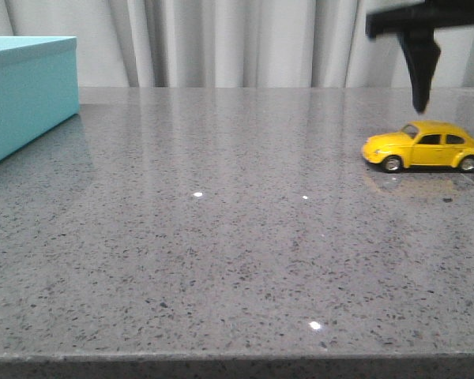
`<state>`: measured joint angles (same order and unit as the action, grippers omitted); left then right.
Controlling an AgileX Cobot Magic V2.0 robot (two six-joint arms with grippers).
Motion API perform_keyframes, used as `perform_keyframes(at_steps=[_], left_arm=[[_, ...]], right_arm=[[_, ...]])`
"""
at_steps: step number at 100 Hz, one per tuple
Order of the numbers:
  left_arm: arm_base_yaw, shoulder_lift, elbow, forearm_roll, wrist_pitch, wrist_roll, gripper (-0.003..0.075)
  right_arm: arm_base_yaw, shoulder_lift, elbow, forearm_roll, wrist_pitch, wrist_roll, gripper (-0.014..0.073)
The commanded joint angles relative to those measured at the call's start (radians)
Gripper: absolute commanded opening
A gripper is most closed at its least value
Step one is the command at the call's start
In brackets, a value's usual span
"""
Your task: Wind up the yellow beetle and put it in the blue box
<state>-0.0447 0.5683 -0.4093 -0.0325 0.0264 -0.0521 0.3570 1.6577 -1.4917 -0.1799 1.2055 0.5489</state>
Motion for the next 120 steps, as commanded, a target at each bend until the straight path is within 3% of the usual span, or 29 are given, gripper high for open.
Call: perform_keyframes(at_steps=[1, 56, 78, 97, 120], left_arm=[[-0.007, 0.006, -0.036, -0.006, -0.086, -0.008, 0.0443], [-0.007, 0.008, -0.036, -0.006, -0.087, -0.008, 0.0443], [-0.007, 0.008, -0.038, 0.000, -0.072, -0.008, 0.0443], [-0.007, 0.039, -0.108, 0.000, 0.050, 0.010, 0.0443], [-0.007, 0.155, -0.294, -0.017, 0.270, 0.190, 0.0445]], right_arm=[[0.011, -0.107, -0.023, -0.003, -0.029, -0.010, 0.0487], [0.015, -0.161, -0.023, -0.003, -0.054, -0.017, 0.0487], [0.054, -0.237, 0.056, -0.003, -0.181, -0.053, 0.0487], [0.062, -0.348, 0.172, -0.003, -0.268, -0.053, 0.0487], [0.062, -0.465, 0.218, -0.003, -0.282, -0.053, 0.0487]])
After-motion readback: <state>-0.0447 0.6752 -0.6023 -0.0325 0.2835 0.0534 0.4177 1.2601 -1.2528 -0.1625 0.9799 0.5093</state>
